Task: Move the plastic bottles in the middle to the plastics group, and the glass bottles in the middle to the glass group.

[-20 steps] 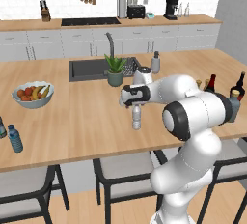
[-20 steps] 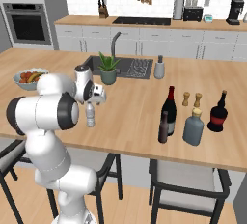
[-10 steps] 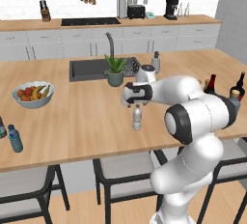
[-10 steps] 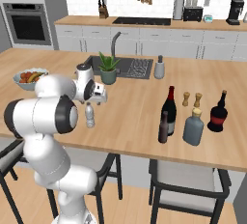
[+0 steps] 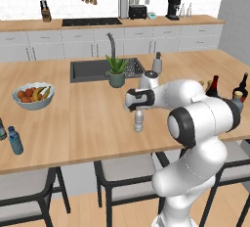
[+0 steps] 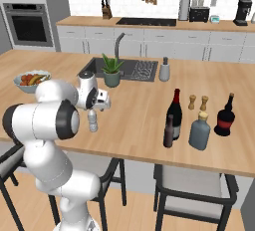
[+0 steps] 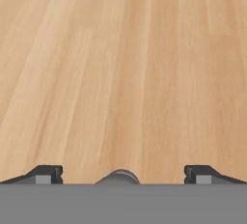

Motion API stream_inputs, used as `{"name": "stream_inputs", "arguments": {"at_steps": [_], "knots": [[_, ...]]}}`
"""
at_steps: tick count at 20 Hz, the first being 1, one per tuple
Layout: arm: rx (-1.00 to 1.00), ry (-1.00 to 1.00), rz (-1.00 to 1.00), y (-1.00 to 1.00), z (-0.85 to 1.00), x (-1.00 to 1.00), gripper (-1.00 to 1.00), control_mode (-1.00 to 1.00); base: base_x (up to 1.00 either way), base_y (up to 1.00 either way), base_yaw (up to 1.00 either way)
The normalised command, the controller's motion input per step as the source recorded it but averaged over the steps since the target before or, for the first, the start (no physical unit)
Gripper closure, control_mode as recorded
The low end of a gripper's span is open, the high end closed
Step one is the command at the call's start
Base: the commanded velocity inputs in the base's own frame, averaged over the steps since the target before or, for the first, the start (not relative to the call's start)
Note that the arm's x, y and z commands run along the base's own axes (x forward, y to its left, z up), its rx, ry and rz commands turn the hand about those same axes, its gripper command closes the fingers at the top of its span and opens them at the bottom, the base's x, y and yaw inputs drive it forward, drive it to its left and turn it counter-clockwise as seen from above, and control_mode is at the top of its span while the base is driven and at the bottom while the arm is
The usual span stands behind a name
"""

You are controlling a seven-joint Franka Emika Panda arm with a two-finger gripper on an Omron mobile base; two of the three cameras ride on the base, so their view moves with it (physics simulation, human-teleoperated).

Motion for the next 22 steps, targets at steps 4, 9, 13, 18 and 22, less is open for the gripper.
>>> {"name": "stream_inputs", "arguments": {"at_steps": [4,9,13,18,22], "knots": [[0.00,-0.05,0.00,0.00,-0.21,-0.06,-1.00,-1.00,0.00,0.00,0.00],[0.00,-0.15,0.00,0.00,-0.05,-0.09,-1.00,-1.00,0.00,0.00,0.00],[0.02,-0.17,0.00,0.00,0.00,-0.21,-1.00,-1.00,0.00,0.00,0.00],[0.01,-0.08,0.00,0.00,-0.09,-0.30,-1.00,-1.00,0.00,0.00,0.00],[0.00,-0.03,0.00,0.00,-0.16,-0.08,-1.00,-1.00,0.00,0.00,0.00]]}}
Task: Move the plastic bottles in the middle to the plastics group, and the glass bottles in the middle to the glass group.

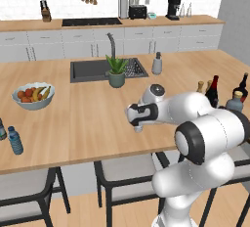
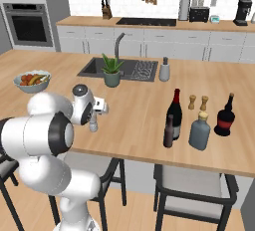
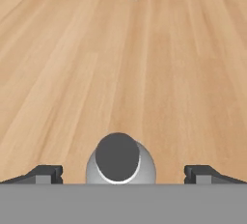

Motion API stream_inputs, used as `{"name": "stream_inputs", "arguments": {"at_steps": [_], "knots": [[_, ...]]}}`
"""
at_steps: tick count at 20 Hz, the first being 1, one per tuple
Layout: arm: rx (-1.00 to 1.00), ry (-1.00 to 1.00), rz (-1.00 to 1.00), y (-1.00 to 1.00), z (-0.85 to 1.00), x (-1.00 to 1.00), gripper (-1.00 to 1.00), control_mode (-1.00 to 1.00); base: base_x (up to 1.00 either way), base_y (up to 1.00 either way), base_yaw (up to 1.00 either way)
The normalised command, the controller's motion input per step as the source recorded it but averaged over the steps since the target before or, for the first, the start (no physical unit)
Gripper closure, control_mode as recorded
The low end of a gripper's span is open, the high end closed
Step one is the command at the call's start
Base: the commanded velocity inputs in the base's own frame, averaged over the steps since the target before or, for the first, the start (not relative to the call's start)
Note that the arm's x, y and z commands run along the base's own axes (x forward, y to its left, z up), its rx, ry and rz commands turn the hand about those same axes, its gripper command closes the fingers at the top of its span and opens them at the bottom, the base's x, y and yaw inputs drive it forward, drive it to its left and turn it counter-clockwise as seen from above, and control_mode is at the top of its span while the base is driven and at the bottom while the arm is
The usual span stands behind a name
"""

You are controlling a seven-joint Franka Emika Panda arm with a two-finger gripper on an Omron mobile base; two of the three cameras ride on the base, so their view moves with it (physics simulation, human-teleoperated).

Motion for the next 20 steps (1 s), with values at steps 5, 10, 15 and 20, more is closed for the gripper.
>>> {"name": "stream_inputs", "arguments": {"at_steps": [5,10,15,20], "knots": [[0.00,0.00,0.00,0.00,-0.10,0.16,-1.00,-1.00,0.00,0.00,0.00],[0.00,0.00,0.00,0.00,0.00,0.09,-1.00,-1.00,0.00,0.00,0.00],[0.00,0.00,0.00,0.00,0.00,0.00,1.00,-1.00,0.00,0.00,0.00],[0.00,0.00,0.00,0.00,0.00,0.00,1.00,-1.00,0.00,0.00,0.00]]}}
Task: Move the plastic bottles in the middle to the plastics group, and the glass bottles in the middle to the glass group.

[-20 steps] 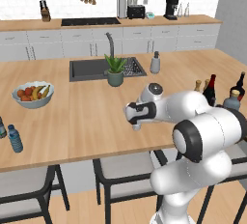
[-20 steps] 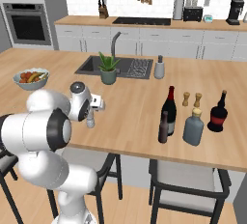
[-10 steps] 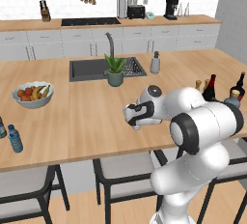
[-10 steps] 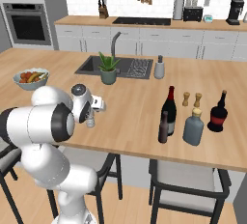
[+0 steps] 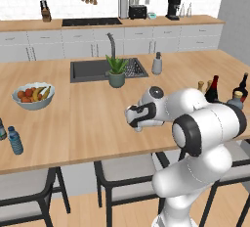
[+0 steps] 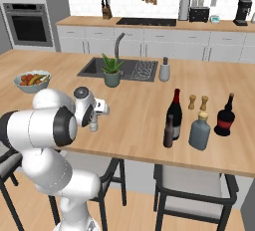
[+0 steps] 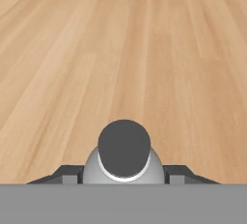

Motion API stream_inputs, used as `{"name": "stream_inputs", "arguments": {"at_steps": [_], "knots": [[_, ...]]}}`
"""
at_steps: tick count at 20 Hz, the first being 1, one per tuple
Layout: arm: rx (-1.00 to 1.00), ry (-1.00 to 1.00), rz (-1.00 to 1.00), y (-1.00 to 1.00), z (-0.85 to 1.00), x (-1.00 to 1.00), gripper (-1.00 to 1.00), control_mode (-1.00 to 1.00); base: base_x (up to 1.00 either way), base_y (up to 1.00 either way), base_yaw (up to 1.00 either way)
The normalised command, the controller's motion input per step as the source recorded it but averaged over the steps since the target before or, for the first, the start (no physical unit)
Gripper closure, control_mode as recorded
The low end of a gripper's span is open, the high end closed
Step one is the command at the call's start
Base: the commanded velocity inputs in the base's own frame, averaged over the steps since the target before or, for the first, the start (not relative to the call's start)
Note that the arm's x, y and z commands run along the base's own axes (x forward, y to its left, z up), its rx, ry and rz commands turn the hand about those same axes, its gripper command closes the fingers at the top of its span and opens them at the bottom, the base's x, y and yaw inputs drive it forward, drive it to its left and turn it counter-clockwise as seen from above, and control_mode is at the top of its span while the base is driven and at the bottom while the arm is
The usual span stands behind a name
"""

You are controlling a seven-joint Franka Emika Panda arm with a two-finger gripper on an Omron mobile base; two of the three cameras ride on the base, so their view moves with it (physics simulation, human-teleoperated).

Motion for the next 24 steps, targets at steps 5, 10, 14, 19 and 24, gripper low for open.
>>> {"name": "stream_inputs", "arguments": {"at_steps": [5,10,14,19,24], "knots": [[0.00,0.00,0.01,0.01,0.07,-0.05,1.00,-1.00,0.00,0.00,0.00],[0.00,-0.02,0.12,0.34,0.51,-0.55,1.00,-1.00,0.00,0.00,0.00],[0.00,-0.04,0.22,0.82,0.40,-0.34,1.00,-1.00,0.00,0.00,0.00],[0.00,-0.05,0.33,1.00,0.28,-0.12,1.00,-1.00,0.00,0.00,0.00],[0.00,0.00,0.43,1.00,0.01,-0.04,1.00,-1.00,0.00,0.00,0.00]]}}
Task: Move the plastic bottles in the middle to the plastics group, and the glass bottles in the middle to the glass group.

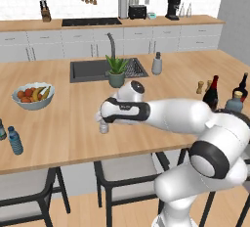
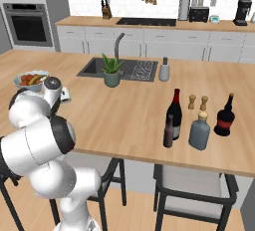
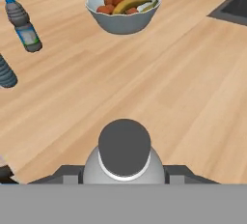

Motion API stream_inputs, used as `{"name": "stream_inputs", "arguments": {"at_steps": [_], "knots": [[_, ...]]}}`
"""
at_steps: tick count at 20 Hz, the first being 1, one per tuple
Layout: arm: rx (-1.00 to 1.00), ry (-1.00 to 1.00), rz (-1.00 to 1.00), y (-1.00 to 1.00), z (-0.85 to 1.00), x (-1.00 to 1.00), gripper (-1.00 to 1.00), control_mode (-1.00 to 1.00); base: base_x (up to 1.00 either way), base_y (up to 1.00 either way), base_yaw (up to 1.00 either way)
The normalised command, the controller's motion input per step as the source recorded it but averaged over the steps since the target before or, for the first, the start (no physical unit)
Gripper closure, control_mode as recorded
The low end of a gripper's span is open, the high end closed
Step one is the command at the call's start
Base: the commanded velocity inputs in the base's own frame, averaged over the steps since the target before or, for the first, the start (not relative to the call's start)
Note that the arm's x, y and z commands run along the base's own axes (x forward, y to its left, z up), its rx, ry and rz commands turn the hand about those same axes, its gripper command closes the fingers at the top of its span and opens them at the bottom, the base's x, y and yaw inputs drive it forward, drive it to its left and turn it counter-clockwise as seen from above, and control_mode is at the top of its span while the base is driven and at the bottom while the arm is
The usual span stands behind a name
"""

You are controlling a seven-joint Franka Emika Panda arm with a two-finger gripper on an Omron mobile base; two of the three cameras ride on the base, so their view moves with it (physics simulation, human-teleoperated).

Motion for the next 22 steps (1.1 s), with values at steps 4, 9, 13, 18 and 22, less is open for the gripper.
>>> {"name": "stream_inputs", "arguments": {"at_steps": [4,9,13,18,22], "knots": [[-0.01,0.00,0.41,1.00,0.16,0.00,1.00,-1.00,0.00,0.00,0.00],[-0.02,-0.07,0.33,0.80,0.00,-0.08,1.00,-1.00,0.00,0.00,0.00],[0.00,-0.17,0.19,0.45,-0.15,-0.02,1.00,-1.00,0.00,0.00,0.00],[0.00,-0.04,0.12,0.29,0.00,0.00,1.00,-1.00,0.00,0.00,0.00],[0.00,0.00,0.14,0.49,0.00,0.00,1.00,-1.00,0.00,0.00,0.00]]}}
